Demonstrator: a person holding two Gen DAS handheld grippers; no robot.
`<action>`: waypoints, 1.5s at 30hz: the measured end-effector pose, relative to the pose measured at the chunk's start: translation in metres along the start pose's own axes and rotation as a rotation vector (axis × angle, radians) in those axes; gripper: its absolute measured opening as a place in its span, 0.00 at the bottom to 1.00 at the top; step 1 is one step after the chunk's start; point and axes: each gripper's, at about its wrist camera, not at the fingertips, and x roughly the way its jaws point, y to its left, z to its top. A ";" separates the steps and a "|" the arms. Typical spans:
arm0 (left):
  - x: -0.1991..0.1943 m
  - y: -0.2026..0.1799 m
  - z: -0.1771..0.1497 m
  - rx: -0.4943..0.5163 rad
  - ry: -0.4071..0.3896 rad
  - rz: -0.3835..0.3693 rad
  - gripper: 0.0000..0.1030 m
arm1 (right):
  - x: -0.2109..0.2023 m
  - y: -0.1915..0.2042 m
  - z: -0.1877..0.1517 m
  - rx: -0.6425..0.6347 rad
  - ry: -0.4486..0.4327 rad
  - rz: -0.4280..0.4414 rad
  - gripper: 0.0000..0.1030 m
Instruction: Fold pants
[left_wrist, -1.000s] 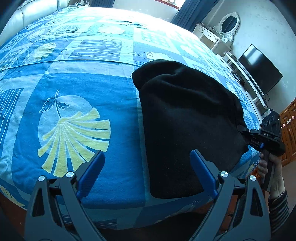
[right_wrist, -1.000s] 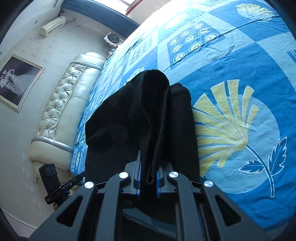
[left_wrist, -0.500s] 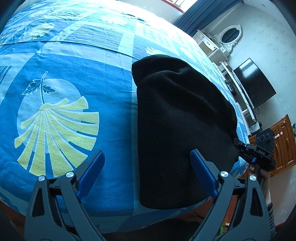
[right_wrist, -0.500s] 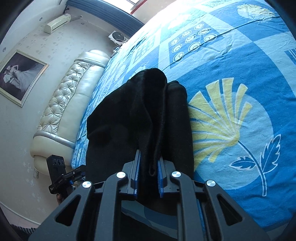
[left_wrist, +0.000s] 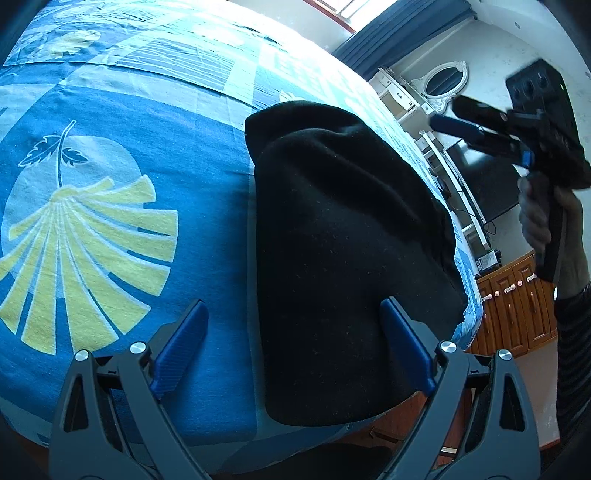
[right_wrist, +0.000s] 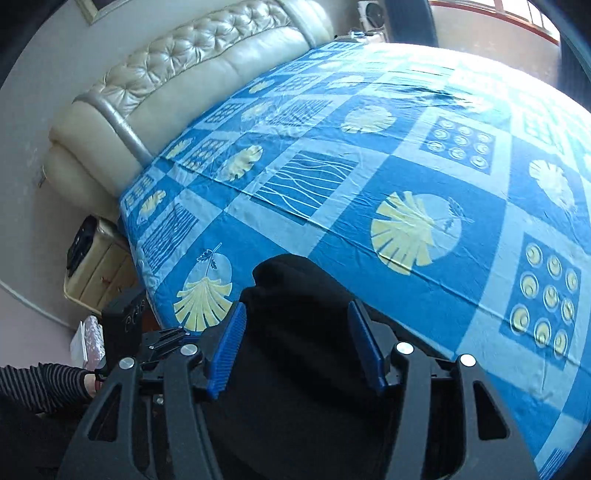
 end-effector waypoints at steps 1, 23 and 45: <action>0.000 0.000 0.001 -0.002 -0.005 -0.002 0.91 | 0.019 0.006 0.013 -0.031 0.053 -0.005 0.56; 0.003 -0.001 -0.002 0.009 -0.059 -0.017 0.95 | 0.098 -0.002 0.047 0.050 0.359 0.072 0.19; 0.007 -0.002 -0.005 0.029 -0.059 -0.013 0.96 | 0.163 0.002 0.066 0.074 0.624 0.045 0.46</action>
